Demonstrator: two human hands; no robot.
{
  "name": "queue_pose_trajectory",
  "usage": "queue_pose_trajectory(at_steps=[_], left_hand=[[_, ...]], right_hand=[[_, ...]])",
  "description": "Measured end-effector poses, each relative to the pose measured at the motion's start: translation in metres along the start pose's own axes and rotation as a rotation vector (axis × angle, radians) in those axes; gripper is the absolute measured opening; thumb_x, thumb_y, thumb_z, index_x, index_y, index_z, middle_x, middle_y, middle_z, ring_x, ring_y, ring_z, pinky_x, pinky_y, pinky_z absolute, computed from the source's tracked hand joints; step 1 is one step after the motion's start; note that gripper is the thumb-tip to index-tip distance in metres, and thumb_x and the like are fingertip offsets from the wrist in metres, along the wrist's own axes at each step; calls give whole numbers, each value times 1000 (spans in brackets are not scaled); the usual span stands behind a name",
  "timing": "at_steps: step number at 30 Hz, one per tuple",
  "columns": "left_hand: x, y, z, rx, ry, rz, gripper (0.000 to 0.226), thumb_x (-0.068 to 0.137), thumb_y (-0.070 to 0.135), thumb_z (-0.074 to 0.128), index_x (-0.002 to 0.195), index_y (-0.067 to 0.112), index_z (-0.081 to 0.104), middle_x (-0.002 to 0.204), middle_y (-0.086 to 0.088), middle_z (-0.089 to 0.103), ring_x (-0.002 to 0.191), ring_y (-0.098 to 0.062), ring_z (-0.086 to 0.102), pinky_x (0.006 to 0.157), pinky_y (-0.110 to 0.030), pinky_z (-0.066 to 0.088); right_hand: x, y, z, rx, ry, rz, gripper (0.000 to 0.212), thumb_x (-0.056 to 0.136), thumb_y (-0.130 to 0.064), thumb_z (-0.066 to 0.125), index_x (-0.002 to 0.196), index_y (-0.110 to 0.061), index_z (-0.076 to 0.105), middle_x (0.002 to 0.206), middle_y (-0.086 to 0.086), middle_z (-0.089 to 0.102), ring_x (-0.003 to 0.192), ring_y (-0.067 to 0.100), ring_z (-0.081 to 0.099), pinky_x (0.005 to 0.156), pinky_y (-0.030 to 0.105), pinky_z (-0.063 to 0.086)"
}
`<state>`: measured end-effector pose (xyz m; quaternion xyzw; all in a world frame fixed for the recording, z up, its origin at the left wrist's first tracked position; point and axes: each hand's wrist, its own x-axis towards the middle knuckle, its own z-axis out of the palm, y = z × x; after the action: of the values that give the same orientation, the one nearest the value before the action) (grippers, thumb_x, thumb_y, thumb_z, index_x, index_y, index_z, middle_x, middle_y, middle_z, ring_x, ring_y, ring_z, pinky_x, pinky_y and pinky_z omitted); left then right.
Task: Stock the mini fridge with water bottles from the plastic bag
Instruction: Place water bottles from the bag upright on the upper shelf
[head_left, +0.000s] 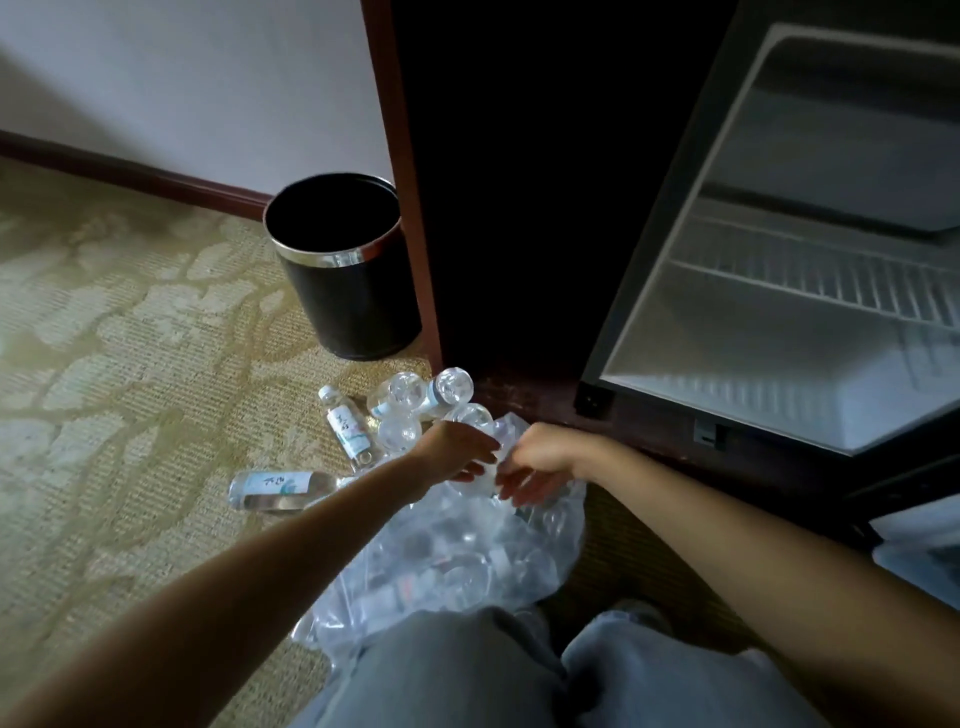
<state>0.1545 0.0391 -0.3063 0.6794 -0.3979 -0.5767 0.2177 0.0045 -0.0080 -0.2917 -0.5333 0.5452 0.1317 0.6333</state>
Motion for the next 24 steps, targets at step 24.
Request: queue_pose_trajectory(at_steps=[24], left_hand=[[24, -90, 16, 964, 172, 807, 48, 84, 42, 45, 127, 20, 45, 110, 1, 56, 97, -16, 51, 86, -29, 47]], right_hand=[[81, 55, 48, -820, 163, -127, 45, 97, -23, 48, 139, -9, 39, 137, 12, 46, 122, 27, 49, 105, 36, 38]])
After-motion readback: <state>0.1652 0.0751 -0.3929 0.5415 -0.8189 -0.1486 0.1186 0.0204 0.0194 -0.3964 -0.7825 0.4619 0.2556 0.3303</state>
